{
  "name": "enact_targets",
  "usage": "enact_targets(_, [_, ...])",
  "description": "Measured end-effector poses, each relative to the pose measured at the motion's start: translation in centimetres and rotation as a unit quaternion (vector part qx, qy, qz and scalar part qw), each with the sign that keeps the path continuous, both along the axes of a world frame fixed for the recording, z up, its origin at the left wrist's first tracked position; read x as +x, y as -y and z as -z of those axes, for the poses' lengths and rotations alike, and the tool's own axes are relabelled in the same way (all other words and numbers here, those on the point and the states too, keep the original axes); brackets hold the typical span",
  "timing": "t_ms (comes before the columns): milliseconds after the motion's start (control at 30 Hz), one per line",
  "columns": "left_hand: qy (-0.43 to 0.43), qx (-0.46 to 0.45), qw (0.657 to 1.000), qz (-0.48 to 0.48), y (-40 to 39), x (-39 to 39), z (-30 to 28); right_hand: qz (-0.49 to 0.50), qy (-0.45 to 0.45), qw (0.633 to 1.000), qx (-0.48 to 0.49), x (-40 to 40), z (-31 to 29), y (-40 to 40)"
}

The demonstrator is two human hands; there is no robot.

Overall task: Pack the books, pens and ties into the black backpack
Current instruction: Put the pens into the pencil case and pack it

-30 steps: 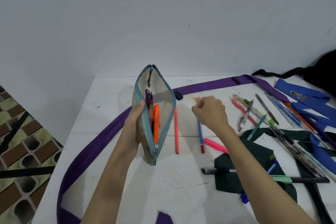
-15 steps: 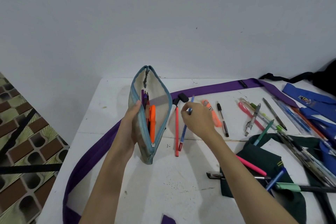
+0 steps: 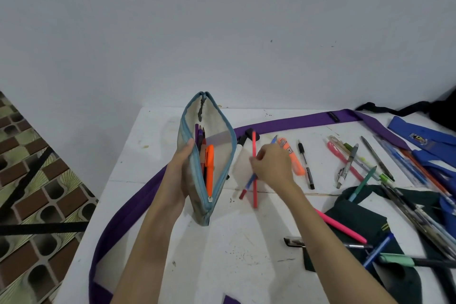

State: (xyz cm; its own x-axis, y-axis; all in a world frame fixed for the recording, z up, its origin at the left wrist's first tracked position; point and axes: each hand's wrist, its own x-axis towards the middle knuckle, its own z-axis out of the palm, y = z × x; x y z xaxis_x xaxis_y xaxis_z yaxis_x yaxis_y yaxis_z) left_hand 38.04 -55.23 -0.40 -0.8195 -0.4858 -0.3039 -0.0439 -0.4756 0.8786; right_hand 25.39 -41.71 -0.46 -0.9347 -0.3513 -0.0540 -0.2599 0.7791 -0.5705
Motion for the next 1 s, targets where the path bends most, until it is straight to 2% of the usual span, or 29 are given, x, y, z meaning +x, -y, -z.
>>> enact_targets(100, [0.006,0.0,1.0,0.002,0.1,-0.1,0.0,0.055,-0.01,0.977,-0.206,-0.5,-3.2,-0.8])
enact_targets(200, [0.013,-0.002,1.0,0.009,-0.1,-0.2,0.1,0.045,-0.001,0.94,-0.339,0.1,-7.1,-0.9])
enact_targets(400, [0.025,-0.001,1.0,-0.001,-1.4,-0.6,-0.4,-0.062,0.056,0.92,-0.384,2.6,-10.1,0.1])
enact_targets(533, [0.013,-0.029,0.999,0.012,-2.2,-0.6,-0.6,-0.037,0.074,0.875,-0.477,3.6,-10.5,1.0])
enact_targets(633, [-0.005,-0.049,0.999,0.008,-2.5,-0.5,-0.7,-0.021,0.024,0.888,-0.458,4.0,-10.1,1.6])
enact_targets(767, [-0.047,-0.071,0.996,0.014,-2.3,-0.6,-0.6,-0.071,-0.008,0.949,-0.307,4.5,-8.1,2.5])
enact_targets(867, [-0.037,-0.08,0.996,0.003,-2.2,-0.8,-0.3,-0.08,-0.013,0.956,-0.282,4.8,-7.6,2.8])
enact_targets(1000, [-0.033,-0.047,0.998,-0.007,-2.0,-0.6,-0.1,-0.036,-0.075,0.942,-0.325,4.2,-8.3,2.6])
